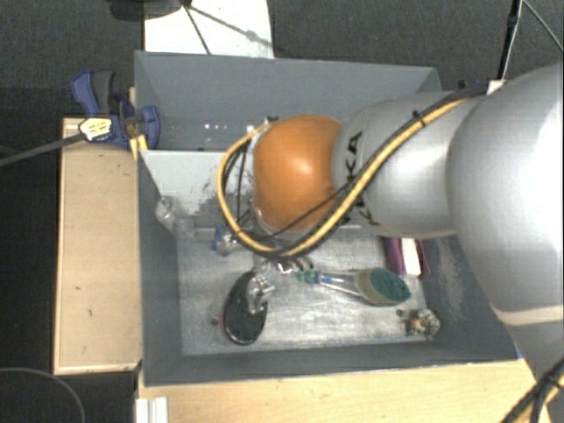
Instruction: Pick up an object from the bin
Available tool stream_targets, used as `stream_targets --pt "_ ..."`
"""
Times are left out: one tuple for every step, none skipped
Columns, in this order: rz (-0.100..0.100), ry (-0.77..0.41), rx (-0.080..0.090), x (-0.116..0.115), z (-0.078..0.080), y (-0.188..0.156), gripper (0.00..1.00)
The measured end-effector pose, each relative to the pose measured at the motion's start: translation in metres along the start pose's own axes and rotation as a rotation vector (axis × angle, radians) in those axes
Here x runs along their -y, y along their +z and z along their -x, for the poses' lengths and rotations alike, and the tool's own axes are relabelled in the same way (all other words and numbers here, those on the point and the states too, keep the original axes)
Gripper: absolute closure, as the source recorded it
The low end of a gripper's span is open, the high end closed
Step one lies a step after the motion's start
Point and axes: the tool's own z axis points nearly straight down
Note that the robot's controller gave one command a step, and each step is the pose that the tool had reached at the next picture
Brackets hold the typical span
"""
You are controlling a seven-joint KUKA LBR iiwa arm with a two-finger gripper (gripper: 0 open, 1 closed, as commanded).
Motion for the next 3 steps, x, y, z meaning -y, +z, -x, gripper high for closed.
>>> stream_targets --pt "-0.001 0.114 0.022 0.001 -0.021 0.015 0.00" --pt "0.000 0.116 0.002 -0.001 -0.025 0.016 1.00" --pt "-0.001 -0.008 0.009 -0.006 -0.024 -0.146 1.00"
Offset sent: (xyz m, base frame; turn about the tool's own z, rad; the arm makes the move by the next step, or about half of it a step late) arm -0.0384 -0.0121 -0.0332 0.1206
